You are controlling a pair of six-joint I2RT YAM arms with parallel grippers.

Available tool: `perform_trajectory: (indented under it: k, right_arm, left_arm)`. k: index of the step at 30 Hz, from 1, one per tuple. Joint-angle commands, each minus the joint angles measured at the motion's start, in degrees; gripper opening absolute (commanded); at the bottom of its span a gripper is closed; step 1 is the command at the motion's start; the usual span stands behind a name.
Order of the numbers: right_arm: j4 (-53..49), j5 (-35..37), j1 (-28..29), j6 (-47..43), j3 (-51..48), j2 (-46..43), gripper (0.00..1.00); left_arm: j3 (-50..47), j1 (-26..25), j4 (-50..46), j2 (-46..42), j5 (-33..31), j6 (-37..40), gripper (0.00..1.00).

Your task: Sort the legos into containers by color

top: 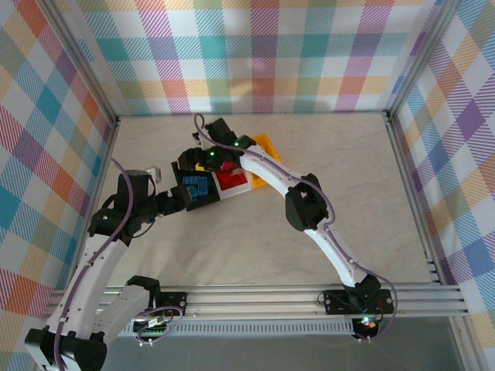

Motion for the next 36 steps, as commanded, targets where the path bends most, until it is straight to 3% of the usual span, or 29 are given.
perform_trajectory:
  k: [1,9,19,29,32,36]
  right_arm:
    - [-0.1,-0.93,0.31,-0.08,1.23,-0.3,0.82]
    - [1.08,-3.53,0.33,-1.42,1.22,-4.69,0.82]
    - [-9.35,0.39,-1.19,-14.92,-3.18,-21.07,0.83]
    - [-7.25,8.77,-7.33,-21.46,-28.14,-46.55,0.89]
    - [-3.58,10.45,-10.63,-20.9,-38.6,-55.88,1.0]
    - [7.42,19.74,-13.06,-24.92,-58.08,-71.95,1.0]
  left_arm:
    - [-0.58,1.02,-0.85,-0.94,0.8,1.04,0.89]
    - [0.86,1.12,-1.08,-1.53,2.65,0.6,0.89]
    - [6.8,1.1,-0.49,-1.11,11.51,-4.46,0.91]
    - [9.37,1.12,1.06,-3.44,13.61,-8.48,1.0]
    - [8.96,1.11,1.63,-3.42,11.12,-10.06,1.0]
    - [8.29,1.12,1.94,-2.71,6.56,-10.11,1.0]
